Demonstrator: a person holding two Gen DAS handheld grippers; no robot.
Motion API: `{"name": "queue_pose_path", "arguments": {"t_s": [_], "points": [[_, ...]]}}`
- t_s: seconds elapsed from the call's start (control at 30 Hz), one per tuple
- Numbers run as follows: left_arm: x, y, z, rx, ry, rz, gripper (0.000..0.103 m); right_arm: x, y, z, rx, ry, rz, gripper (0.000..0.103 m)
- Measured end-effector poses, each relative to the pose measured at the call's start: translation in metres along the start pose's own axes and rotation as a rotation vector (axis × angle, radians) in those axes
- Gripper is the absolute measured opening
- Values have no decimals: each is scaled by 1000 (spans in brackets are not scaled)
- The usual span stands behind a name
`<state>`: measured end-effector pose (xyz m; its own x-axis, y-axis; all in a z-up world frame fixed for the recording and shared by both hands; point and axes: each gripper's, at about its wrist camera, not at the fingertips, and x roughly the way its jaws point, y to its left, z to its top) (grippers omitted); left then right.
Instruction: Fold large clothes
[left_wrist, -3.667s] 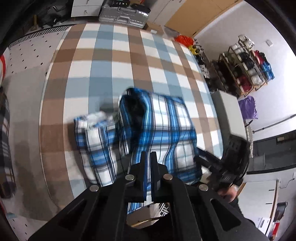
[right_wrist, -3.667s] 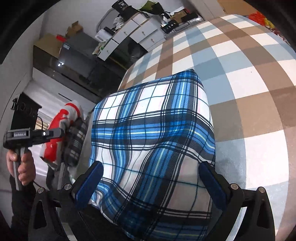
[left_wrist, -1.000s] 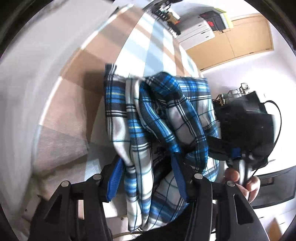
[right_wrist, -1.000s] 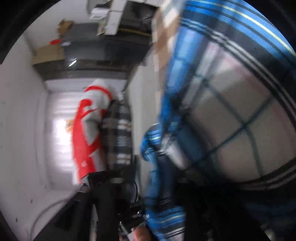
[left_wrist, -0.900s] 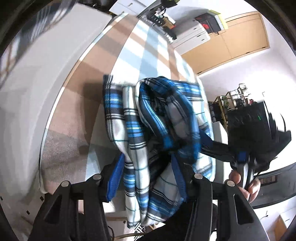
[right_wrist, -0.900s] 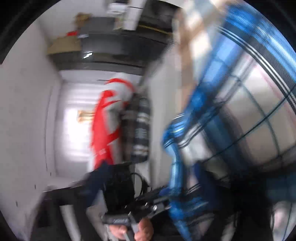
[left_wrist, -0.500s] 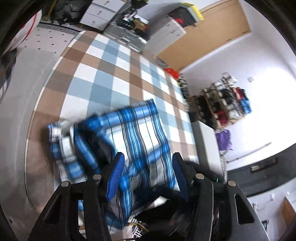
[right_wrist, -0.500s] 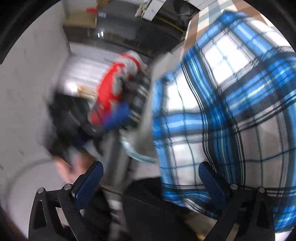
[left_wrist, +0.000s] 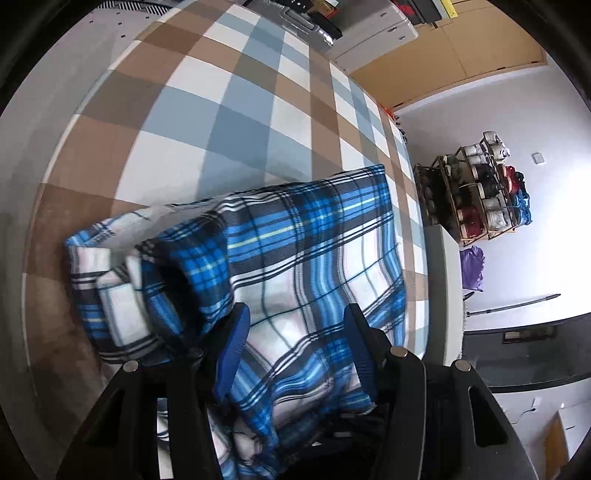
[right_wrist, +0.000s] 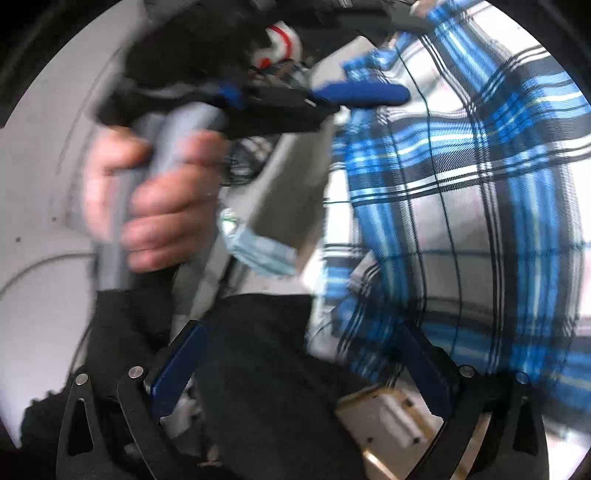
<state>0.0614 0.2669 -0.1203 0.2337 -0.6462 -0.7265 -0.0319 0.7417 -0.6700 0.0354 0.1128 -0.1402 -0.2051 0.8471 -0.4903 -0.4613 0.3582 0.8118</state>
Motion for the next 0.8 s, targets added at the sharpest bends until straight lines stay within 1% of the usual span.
{"name": "queue_pose_path", "arguments": {"t_s": [0.07, 0.1, 0.13, 0.17, 0.2, 0.23, 0.27, 0.3, 0.33, 0.4, 0.43, 0.47, 0.53, 0.57, 0.6, 0.63, 0.67, 0.73, 0.77, 0.8], "points": [[-5, 5, -4, 4, -15, 17, 47, -29, 5, 2, -24, -41, 11, 103], [-9, 7, -7, 2, -22, 30, 47, -46, 7, 6, -34, -80, -4, 103], [-14, 7, -9, -2, -25, 45, 47, -66, 7, 10, -41, -130, -43, 103], [-15, 14, -11, -13, -27, 41, 47, -82, 5, 14, -43, -172, -81, 103], [-15, 16, -10, -33, -32, 23, 47, -99, 1, 19, -38, -211, -140, 103], [-16, 19, -12, -56, -38, 4, 47, -114, -6, 24, -28, -239, -227, 103], [-17, 18, -12, -60, -43, 4, 47, -121, -13, 29, -21, -249, -290, 103], [-18, 14, -13, -44, -45, 25, 47, -126, -24, 35, -8, -233, -374, 103], [-18, 9, -14, -28, -44, 43, 47, -123, -37, 39, 14, -190, -405, 103], [-17, 2, -16, 2, -41, 95, 47, -113, -59, 38, 53, -110, -387, 103], [-17, 1, -17, 5, -40, 107, 47, -104, -63, 34, 43, -83, -406, 103], [-18, -1, -18, -5, -42, 119, 47, -89, -61, 36, 19, -79, -443, 103], [-24, -6, -20, -32, -48, 129, 47, -74, -50, 29, -67, -71, -552, 103], [-31, -12, -23, -39, -66, 77, 47, -72, -46, 27, -101, -57, -596, 103], [-36, -20, -27, -26, -69, -9, 47, -69, -43, 25, -119, -47, -619, 103], [-37, -29, -29, -5, -62, -64, 47, -69, -41, 24, -125, -46, -615, 103], [-38, -41, -33, 29, -54, -89, 48, -71, -41, 23, -123, -47, -597, 103], [-30, -56, -41, 89, -23, -52, 48, -77, -42, 19, -105, -50, -534, 103], [-19, -59, -45, 111, 14, -14, 48, -80, -41, 18, -106, -43, -509, 103], [-11, -58, -47, 114, 36, 15, 48, -83, -41, 15, -114, -36, -487, 103]]}}
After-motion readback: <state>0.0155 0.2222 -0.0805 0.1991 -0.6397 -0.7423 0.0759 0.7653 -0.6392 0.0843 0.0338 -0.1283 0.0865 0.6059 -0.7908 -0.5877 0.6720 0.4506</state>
